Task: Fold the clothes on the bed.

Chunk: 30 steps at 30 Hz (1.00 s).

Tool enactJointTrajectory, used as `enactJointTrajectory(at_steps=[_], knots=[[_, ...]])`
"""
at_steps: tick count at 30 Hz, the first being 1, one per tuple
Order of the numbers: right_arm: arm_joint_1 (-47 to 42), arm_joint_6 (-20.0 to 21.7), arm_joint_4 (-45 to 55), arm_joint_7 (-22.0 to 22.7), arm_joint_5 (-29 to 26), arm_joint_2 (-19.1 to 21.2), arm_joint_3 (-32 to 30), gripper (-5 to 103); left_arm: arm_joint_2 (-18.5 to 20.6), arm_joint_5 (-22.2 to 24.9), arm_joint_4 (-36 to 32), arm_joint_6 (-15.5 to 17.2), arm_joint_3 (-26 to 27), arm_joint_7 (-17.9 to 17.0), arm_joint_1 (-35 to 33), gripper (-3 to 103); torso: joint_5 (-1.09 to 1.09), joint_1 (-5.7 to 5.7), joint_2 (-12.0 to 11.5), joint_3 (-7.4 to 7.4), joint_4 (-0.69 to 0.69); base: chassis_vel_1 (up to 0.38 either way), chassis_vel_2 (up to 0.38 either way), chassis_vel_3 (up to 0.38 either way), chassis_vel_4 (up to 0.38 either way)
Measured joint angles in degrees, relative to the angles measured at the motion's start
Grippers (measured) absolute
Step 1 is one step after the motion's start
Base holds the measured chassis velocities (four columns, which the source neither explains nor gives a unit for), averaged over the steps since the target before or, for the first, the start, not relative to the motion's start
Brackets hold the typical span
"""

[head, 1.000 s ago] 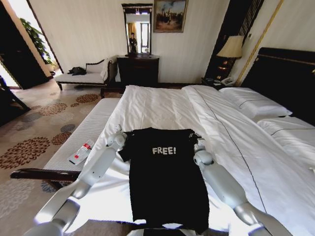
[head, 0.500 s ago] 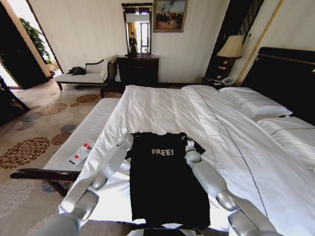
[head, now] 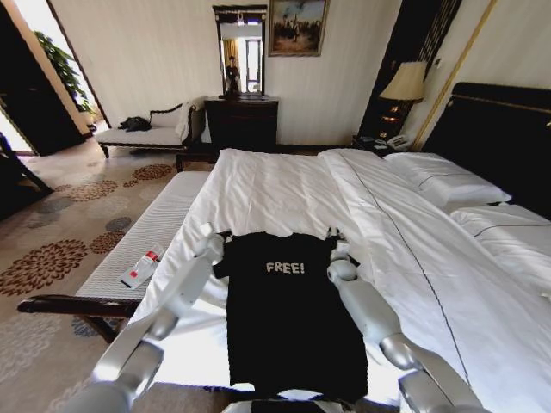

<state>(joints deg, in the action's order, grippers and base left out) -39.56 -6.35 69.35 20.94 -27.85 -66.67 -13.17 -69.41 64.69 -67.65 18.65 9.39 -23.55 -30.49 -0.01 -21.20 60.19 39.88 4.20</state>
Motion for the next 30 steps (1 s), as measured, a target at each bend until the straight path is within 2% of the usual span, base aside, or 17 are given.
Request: enactJointTrajectory(at_steps=[1, 2, 3, 4, 6, 7, 8, 10, 11, 12, 13, 15, 16, 20, 25, 30], knots=[[-2.9, -0.2, 4.2, 0.3, -0.9, 1.1, -2.0, 50, 2.1, 1.0, -4.2, 0.4, 3.2, -0.3, -3.1, 47, -0.03, 0.00, 0.0, 0.00, -0.01, 0.000, 0.000, 0.000, 0.000], [-5.8, 0.1, 7.4, 0.5, -1.8, 2.1, -3.8, 50, 3.7, 1.4, -7.6, 0.7, 5.8, -0.5, -5.7, 52, 0.00, 0.00, 0.0, 0.00, -0.02, 0.000, 0.000, 0.000, 0.000], [-5.8, 0.1, 7.4, 0.5, -1.8, 2.1, -3.8, 50, 3.7, 1.4, -7.6, 0.7, 5.8, -0.5, -5.7, 52, 0.00, 0.00, 0.0, 0.00, -0.02, 0.000, 0.000, 0.000, 0.000], [-8.5, 0.6, 9.9, 1.0, -2.8, 2.9, -5.4, 55, 5.1, 1.6, -10.5, 0.9, 8.3, -0.7, -8.5, 57, 0.05, 0.01, 0.0, 0.00, -0.03, 0.000, 0.000, 0.000, 0.000], [-14.4, 3.3, 15.6, 3.0, -6.1, 4.2, -9.1, 66, 7.2, 1.7, -15.7, 1.8, 13.8, -1.0, -15.6, 69, 0.00, 0.03, 0.0, -0.01, 0.02, 0.000, 0.000, 0.000, 0.000], [-16.9, 5.1, 18.1, 3.9, -8.6, 4.6, -10.6, 71, 7.8, 1.7, -17.9, 2.1, 16.3, -1.0, -19.1, 69, -0.02, 0.04, 0.0, -0.01, 0.03, 0.000, 0.000, 0.000, 0.000], [-16.9, 5.1, 18.1, 3.9, -8.6, 4.6, -10.6, 71, 7.8, 1.7, -17.9, 2.1, 16.3, -1.0, -19.1, 69, -0.02, 0.04, 0.0, -0.01, 0.03, 0.000, 0.000, 0.000, 0.000], [-21.4, 9.4, 23.3, 5.5, -16.3, 5.0, -12.9, 83, 8.5, 1.8, -22.6, 2.6, 21.7, -0.8, -26.8, 80, 0.00, 0.04, 0.0, -0.01, -0.01, 0.000, 0.000, 0.000, 0.000], [-23.0, 11.5, 25.3, 6.3, -20.5, 5.0, -13.7, 83, 8.4, 1.9, -24.6, 2.6, 23.8, -0.7, -29.5, 85, -0.01, 0.04, 0.0, -0.02, -0.02, 0.000, 0.000, 0.000, 0.000], [-23.0, 11.5, 25.3, 6.3, -20.5, 5.0, -13.7, 83, 8.4, 1.9, -24.6, 2.6, 23.8, -0.7, -29.5, 85, -0.01, 0.04, 0.0, -0.02, -0.02, 0.000, 0.000, 0.000, 0.000], [-24.7, 13.7, 27.6, 7.3, -25.7, 4.7, -14.5, 88, 8.0, 2.2, -27.1, 2.6, 26.3, -0.4, -32.6, 90, -0.01, 0.04, 0.0, -0.01, -0.01, 0.000, 0.000, 0.000, 0.000], [-26.4, 15.3, 29.6, 7.8, -31.3, 3.5, -15.1, 97, 6.6, 1.9, -32.5, 2.0, 30.3, 0.7, -37.5, 98, 0.00, 0.03, 0.0, -0.01, 0.00, 0.000, 0.000, 0.000, 0.000], [-26.4, 15.3, 29.6, 7.8, -31.3, 3.5, -15.1, 97, 6.6, 1.9, -32.5, 2.0, 30.3, 0.7, -37.5, 98, 0.00, 0.03, 0.0, -0.01, 0.00, 0.000, 0.000, 0.000, 0.000], [-26.5, 16.8, 30.6, 8.6, -40.5, -0.1, -16.1, 100, 3.5, -2.9, -41.3, -0.9, 35.0, 2.8, -44.5, 100, 0.03, 0.03, 0.0, -0.01, -0.01, 0.000, 0.000, 0.000, 0.000], [-25.8, 16.1, 29.2, 9.4, -42.9, -2.8, -17.1, 100, 1.5, -5.6, -46.3, -2.3, 36.7, 3.7, -49.1, 100, 0.01, 0.00, 0.0, 0.01, -0.01, 0.000, 0.000, 0.000, 0.000], [-24.6, 14.4, 25.8, 8.7, -43.7, -4.3, -18.7, 100, -0.2, -6.0, -50.2, -2.5, 37.5, 3.9, -50.9, 100, 0.02, 0.01, 0.0, 0.00, -0.01, 0.000, 0.000, 0.000, 0.000]])
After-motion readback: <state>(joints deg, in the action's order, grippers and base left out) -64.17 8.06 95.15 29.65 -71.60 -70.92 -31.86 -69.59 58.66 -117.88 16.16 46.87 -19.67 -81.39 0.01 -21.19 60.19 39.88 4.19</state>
